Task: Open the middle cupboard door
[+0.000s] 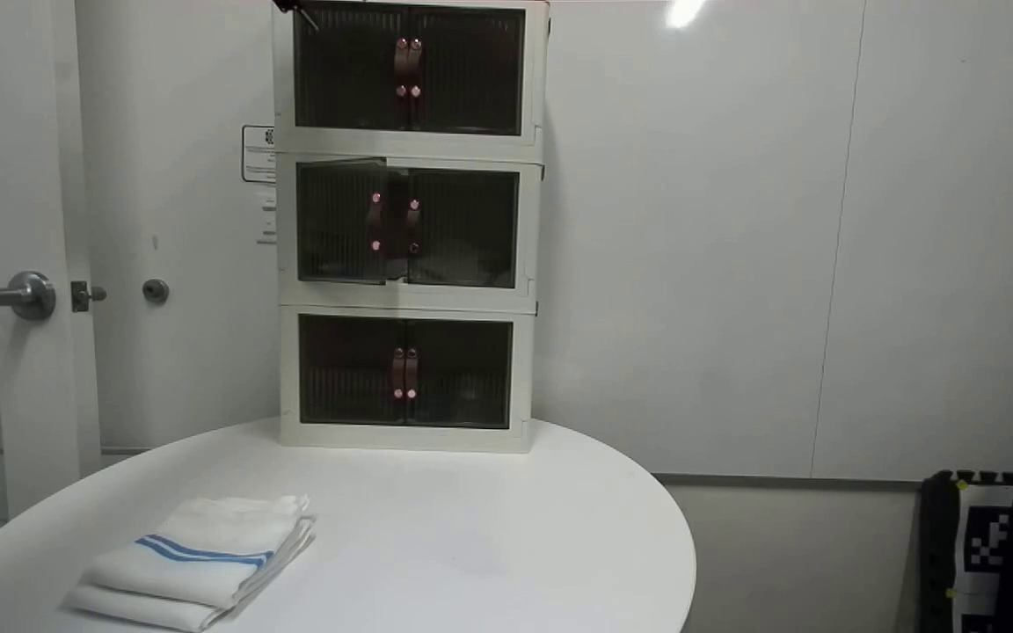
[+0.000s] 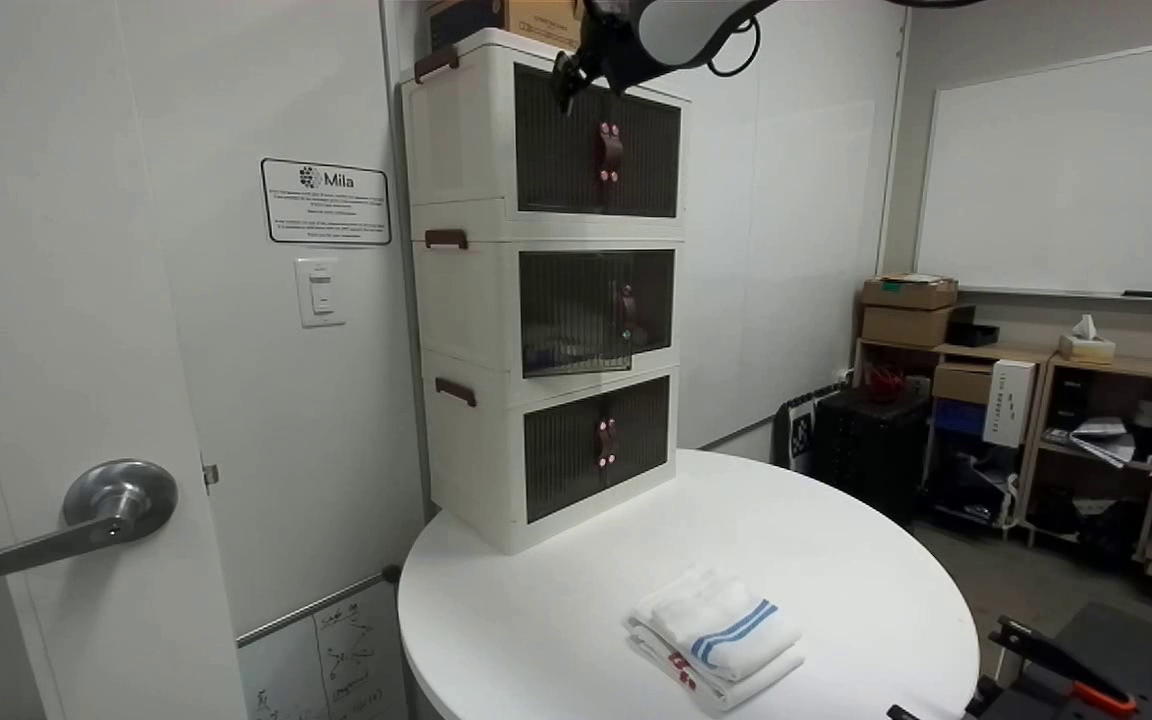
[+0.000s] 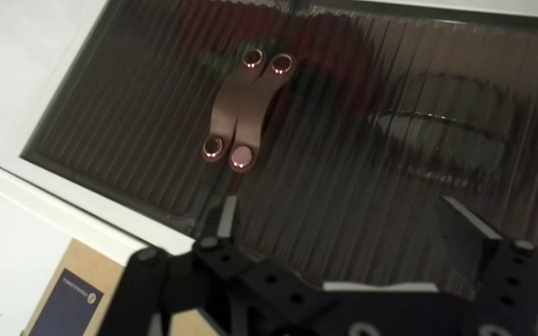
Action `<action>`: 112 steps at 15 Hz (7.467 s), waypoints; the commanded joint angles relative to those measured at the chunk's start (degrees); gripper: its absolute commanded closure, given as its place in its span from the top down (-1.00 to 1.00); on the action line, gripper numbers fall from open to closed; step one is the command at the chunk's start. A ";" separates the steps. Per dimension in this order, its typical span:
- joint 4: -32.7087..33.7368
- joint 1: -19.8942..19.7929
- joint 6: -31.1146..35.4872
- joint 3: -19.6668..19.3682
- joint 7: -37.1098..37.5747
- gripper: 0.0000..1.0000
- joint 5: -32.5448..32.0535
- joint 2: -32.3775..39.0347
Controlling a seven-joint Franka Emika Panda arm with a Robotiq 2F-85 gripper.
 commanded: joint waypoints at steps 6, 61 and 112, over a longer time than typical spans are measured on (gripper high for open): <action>2.19 -0.93 0.20 0.67 -4.78 1.00 4.40 2.29; 11.75 8.01 -41.03 0.23 -47.93 1.00 27.07 16.95; -22.15 -3.32 -27.64 -3.93 -43.48 1.00 36.94 -7.54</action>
